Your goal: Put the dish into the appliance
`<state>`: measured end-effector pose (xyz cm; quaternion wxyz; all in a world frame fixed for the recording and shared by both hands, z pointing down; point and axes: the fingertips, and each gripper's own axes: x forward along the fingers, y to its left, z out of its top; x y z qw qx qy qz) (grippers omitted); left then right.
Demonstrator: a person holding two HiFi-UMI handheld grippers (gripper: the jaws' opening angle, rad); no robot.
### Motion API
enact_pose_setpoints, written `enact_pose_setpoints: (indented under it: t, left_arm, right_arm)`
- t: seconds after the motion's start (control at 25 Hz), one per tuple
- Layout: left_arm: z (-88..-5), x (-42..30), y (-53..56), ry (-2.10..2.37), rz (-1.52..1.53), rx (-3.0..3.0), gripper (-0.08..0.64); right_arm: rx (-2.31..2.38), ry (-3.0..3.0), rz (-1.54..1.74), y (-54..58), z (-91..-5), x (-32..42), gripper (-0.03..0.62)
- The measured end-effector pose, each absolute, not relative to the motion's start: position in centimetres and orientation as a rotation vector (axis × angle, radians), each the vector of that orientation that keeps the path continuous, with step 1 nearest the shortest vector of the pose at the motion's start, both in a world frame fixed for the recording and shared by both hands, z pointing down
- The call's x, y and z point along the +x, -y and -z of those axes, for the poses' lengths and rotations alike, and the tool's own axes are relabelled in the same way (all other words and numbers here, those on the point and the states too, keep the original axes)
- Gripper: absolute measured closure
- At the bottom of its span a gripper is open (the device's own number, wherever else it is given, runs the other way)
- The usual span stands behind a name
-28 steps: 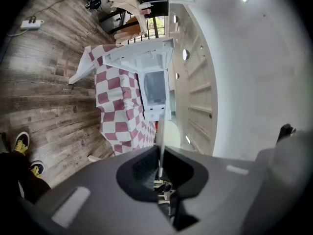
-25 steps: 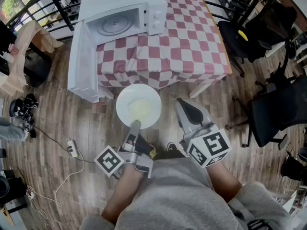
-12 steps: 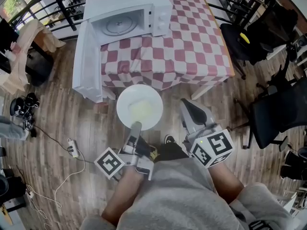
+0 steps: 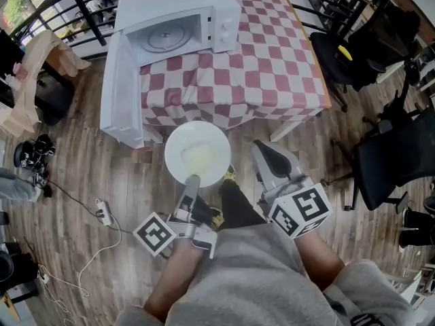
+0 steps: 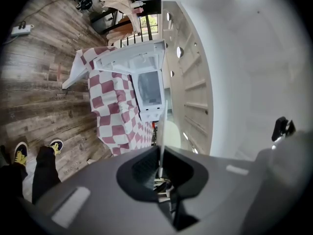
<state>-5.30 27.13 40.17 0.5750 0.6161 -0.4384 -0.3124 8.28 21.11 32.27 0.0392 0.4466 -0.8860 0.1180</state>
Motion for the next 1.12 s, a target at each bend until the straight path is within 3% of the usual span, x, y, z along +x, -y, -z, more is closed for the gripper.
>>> enact_pose_setpoints:
  t: [1.12]
  left_arm:
    - [-41.0,-5.9,-20.7,1.036,0.721,1.434,0.54]
  right_arm:
    - [1.368,2.712,-0.356,-14.6,-33.1,7.8,0.592]
